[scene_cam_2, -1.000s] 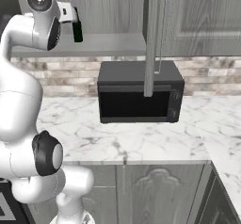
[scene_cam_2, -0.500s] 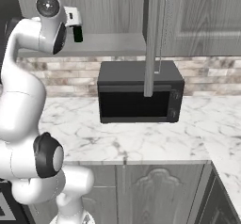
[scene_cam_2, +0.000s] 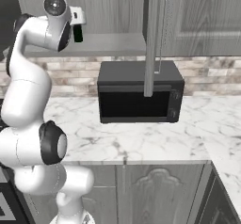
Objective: Open the cabinet directly in front. Then move the beer and the cup to the dining counter with the jar on it.
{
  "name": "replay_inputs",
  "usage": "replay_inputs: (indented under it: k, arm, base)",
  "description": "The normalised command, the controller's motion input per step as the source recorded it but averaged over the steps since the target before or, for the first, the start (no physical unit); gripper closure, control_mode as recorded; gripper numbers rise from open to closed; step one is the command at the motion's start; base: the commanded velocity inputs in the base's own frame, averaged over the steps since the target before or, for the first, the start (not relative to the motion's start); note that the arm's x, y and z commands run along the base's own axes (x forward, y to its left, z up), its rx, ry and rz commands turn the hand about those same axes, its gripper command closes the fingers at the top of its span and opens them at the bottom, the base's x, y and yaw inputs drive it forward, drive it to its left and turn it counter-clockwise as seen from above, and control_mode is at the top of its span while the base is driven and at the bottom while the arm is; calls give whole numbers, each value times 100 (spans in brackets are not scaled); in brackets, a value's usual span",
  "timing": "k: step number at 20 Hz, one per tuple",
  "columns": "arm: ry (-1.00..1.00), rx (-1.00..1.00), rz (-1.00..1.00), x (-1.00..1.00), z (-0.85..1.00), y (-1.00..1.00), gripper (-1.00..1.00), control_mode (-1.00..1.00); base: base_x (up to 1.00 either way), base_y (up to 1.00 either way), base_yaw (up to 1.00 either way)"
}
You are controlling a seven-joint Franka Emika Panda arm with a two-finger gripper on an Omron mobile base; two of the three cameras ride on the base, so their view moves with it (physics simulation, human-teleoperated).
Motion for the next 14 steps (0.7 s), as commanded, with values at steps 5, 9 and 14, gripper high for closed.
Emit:
replay_inputs:
  k: [5,9,14]
  arm:
    - [0,0,0,40,0,0,-100,-100]
    - [0,0,0,44,0,0,-100,-100]
    - [0,0,0,38,-4,0,-100,-100]
  base:
    - [0,0,0]
    - [0,0,0]
    - [0,0,0]
